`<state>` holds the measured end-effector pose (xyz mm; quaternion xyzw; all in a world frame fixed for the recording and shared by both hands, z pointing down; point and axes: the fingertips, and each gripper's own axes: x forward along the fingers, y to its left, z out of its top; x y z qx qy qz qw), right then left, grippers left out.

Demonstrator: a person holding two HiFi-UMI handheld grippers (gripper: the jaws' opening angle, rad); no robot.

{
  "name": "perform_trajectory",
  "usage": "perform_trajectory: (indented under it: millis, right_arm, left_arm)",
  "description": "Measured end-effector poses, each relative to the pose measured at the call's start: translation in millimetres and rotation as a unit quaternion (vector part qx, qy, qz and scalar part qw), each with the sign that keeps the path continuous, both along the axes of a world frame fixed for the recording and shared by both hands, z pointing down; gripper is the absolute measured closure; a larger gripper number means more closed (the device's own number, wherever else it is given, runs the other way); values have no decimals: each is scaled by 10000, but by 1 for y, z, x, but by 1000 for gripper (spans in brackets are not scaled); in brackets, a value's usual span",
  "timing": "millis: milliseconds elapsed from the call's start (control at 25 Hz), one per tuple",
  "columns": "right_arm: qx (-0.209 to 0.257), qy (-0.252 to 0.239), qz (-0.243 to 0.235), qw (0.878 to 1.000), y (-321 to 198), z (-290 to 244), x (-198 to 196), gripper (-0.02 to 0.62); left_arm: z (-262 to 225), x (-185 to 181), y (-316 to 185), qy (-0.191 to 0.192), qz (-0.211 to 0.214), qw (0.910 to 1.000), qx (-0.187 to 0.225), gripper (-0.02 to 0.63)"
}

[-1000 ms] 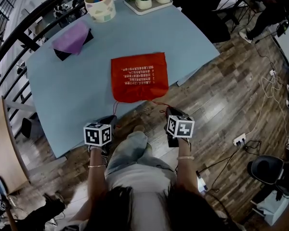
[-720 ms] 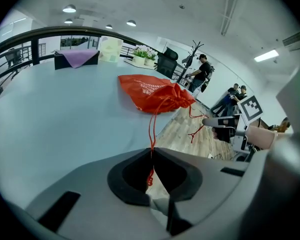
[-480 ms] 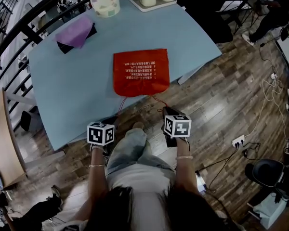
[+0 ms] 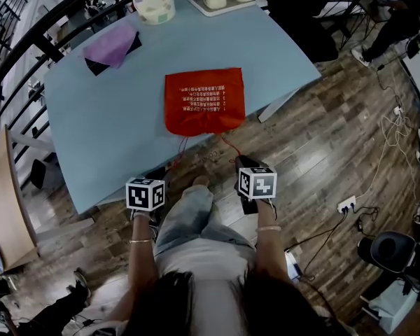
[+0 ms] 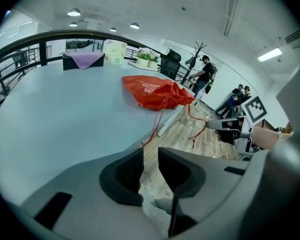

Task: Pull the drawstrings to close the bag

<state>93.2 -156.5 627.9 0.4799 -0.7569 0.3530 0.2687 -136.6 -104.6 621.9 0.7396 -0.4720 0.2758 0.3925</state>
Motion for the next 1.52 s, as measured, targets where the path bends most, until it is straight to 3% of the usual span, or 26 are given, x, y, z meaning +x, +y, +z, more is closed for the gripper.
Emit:
perform_trajectory:
  millis: [120,240,1000,1280,1520]
  right_arm:
    - [18,27,3,10000,5,0,1,561]
    - [50,-21,-28,10000,9,-3,0,509]
    - [1056,209,-162,9941,32,-54,6,511]
    - [1544,355,-295,9869,29,-76,0,534]
    - [1855,378,-261,9816,30,-94,-9,551]
  left_arm:
    - [-2,-1,5,-13,-44,10000,36,520]
    - [-6,1,9,-7,-59,9999,83,520]
    - [-55,20,31,-113,-233,9953,930,520]
    - [-81,39,23,-218,-19,9906,1352,522]
    - [-108,44,17,-318,8,9813,1898,557]
